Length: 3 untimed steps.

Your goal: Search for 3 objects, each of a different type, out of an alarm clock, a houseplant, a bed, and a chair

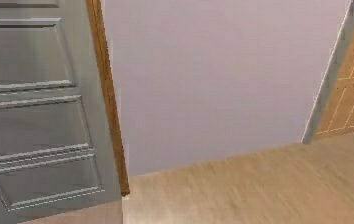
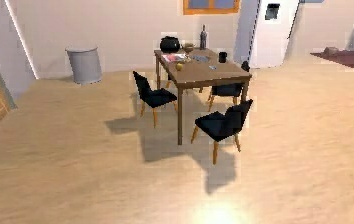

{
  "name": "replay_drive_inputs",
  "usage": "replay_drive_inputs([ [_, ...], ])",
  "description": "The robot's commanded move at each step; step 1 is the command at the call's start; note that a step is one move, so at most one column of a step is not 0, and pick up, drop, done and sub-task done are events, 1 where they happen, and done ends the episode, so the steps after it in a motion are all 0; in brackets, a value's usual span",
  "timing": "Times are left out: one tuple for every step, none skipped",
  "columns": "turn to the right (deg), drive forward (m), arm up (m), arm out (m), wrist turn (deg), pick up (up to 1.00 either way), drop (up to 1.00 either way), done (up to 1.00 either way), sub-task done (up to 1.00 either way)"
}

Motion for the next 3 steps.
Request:
replay_drive_inputs([
  [0.0,0.20,0.00,0.00,0.0,0.00,0.00,0.00,0.00],
  [-45.0,0.00,0.00,0.00,0.0,0.00,0.00,0.00,0.00],
  [-45.0,0.00,0.00,0.00,0.0,0.00,0.00,0.00,0.00],
])
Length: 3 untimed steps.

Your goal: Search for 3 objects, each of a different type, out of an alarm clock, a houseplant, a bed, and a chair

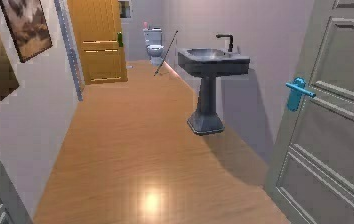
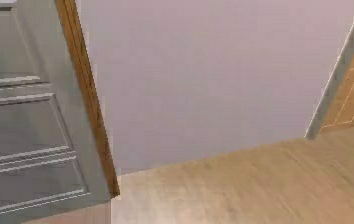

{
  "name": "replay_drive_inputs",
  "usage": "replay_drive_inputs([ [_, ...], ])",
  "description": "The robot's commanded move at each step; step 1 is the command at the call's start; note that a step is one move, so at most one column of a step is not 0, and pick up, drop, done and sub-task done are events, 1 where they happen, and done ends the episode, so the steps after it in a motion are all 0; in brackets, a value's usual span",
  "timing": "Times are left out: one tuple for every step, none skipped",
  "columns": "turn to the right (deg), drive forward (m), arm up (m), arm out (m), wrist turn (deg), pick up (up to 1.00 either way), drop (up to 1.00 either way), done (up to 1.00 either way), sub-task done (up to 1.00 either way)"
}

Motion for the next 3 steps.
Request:
replay_drive_inputs([
  [-15.0,0.00,0.00,0.00,0.0,0.00,0.00,0.00,0.00],
  [0.0,1.00,0.00,0.00,0.0,0.00,0.00,0.00,0.00],
  [0.0,1.00,0.00,0.00,0.0,0.00,0.00,0.00,0.00],
])
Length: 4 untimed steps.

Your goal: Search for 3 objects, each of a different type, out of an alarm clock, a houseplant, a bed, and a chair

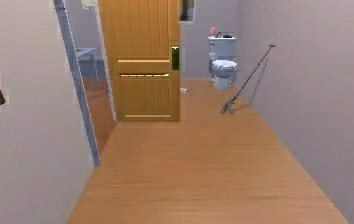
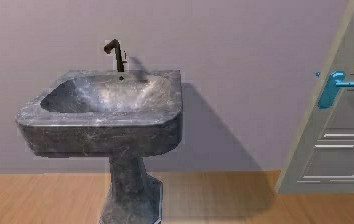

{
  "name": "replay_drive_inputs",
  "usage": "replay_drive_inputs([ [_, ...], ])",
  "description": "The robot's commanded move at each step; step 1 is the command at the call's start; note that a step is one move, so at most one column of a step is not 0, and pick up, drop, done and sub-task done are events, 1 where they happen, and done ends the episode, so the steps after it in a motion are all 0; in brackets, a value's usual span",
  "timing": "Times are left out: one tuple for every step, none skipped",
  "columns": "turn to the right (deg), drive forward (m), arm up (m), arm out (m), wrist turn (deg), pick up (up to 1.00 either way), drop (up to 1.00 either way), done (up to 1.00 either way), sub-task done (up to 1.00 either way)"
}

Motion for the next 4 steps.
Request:
replay_drive_inputs([
  [-3.0,0.00,0.00,0.00,0.0,0.00,0.00,0.00,0.00],
  [0.0,1.00,0.00,0.00,0.0,0.00,0.00,0.00,0.00],
  [0.0,0.65,0.00,0.00,0.0,0.00,0.00,0.00,0.00],
  [-45.0,0.00,0.00,0.00,0.0,0.00,0.00,0.00,0.00],
])
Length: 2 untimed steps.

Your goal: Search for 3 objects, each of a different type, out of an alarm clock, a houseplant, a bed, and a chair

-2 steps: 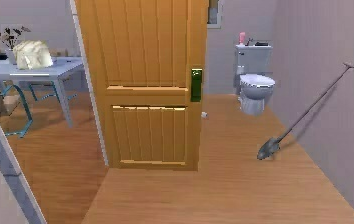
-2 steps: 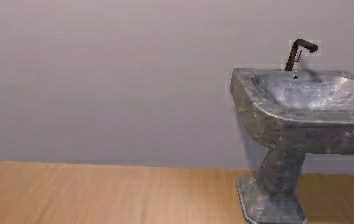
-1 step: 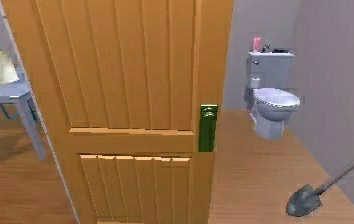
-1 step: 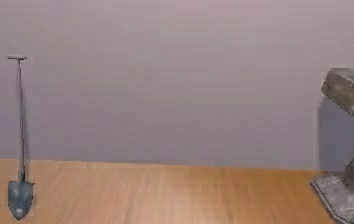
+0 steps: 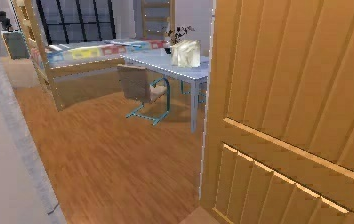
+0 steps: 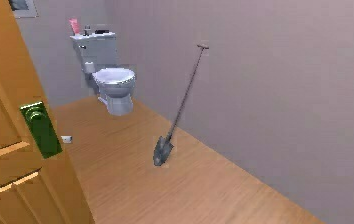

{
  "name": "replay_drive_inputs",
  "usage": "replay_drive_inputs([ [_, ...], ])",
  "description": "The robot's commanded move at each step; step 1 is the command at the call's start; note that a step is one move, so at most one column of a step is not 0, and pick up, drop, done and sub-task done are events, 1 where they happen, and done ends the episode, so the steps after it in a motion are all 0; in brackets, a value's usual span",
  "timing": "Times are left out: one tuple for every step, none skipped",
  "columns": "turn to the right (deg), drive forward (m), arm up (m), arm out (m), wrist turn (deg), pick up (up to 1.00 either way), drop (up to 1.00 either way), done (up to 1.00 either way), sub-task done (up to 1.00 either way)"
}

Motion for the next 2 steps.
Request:
replay_drive_inputs([
  [-6.0,0.00,0.00,0.00,0.0,0.00,0.00,0.00,0.00],
  [0.0,0.55,0.00,0.00,0.0,0.00,0.00,0.00,0.00],
])
